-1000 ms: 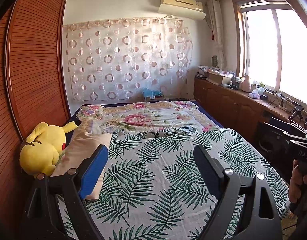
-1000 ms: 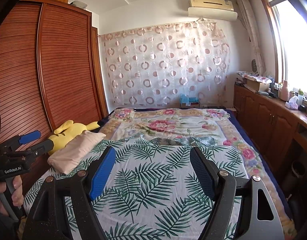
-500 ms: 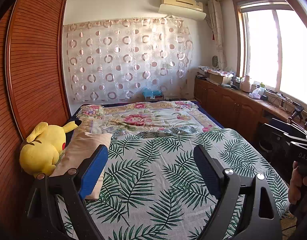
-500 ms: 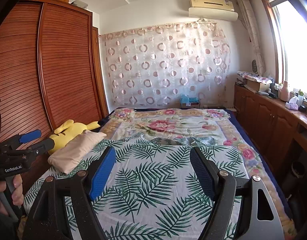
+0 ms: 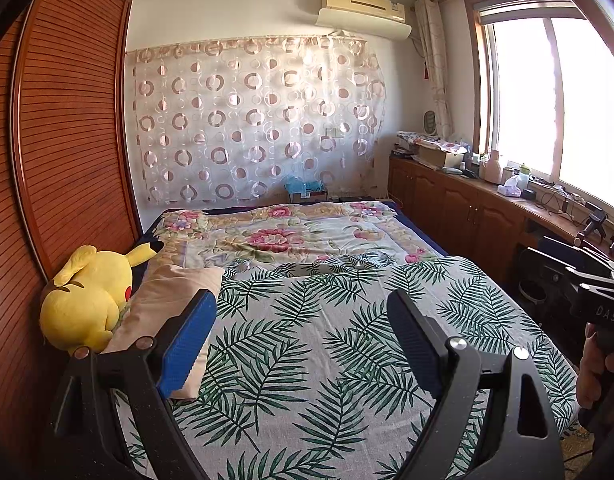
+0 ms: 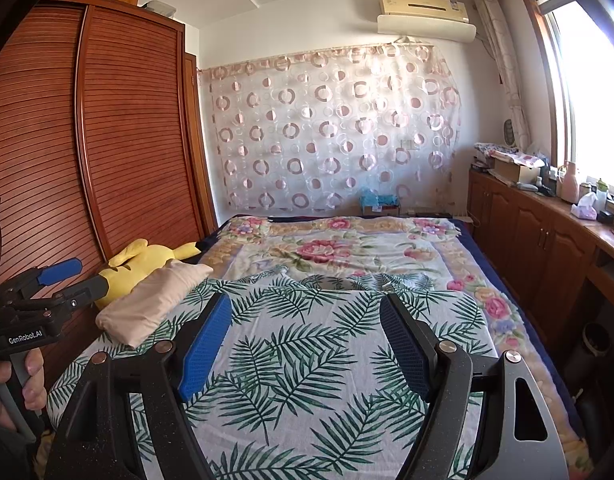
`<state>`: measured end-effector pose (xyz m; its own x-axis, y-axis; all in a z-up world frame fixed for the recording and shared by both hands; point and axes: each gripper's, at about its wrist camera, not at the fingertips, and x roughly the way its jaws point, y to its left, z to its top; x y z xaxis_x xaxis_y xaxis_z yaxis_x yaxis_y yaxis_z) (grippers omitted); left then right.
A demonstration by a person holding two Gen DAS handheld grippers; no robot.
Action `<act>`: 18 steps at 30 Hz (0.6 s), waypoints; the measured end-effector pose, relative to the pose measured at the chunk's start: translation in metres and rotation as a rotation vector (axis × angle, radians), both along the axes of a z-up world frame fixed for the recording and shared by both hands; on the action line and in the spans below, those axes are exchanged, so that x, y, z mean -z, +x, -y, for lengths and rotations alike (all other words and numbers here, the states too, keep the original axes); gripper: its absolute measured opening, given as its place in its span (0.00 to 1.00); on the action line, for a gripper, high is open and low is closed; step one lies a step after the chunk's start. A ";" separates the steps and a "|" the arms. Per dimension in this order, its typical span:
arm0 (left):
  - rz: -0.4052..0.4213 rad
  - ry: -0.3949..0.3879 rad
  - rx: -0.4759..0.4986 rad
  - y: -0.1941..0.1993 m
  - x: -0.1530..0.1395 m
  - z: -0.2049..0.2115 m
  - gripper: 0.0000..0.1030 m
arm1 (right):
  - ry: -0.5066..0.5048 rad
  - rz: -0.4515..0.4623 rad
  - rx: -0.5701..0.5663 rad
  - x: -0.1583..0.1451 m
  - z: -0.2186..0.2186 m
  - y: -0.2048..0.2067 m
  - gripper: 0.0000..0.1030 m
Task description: Fold small clothes
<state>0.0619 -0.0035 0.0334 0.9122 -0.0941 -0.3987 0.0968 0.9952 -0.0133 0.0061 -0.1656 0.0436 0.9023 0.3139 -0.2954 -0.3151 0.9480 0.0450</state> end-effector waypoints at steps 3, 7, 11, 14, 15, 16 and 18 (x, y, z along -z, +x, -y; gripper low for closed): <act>0.000 0.001 0.000 0.001 0.000 0.000 0.85 | -0.001 0.001 -0.001 0.001 -0.001 0.000 0.76; 0.000 0.001 0.001 0.001 0.000 0.000 0.85 | 0.001 0.001 0.000 0.000 0.000 0.000 0.76; 0.000 0.000 0.001 0.000 0.000 0.001 0.85 | 0.000 0.002 -0.001 0.001 0.000 0.000 0.76; 0.000 0.001 0.001 0.001 0.000 0.001 0.85 | 0.000 0.001 -0.002 0.001 0.001 0.001 0.76; 0.000 0.001 0.001 0.001 0.000 0.001 0.85 | 0.001 0.001 -0.001 0.001 0.001 0.001 0.76; 0.000 0.000 0.001 0.001 0.000 0.001 0.85 | 0.002 0.001 -0.001 0.000 0.001 0.001 0.76; 0.001 0.000 0.001 0.001 0.000 0.001 0.85 | 0.000 0.001 -0.002 0.001 0.001 0.001 0.76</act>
<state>0.0625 -0.0043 0.0339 0.9124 -0.0945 -0.3982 0.0974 0.9952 -0.0129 0.0069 -0.1670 0.0430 0.9020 0.3157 -0.2945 -0.3170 0.9474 0.0446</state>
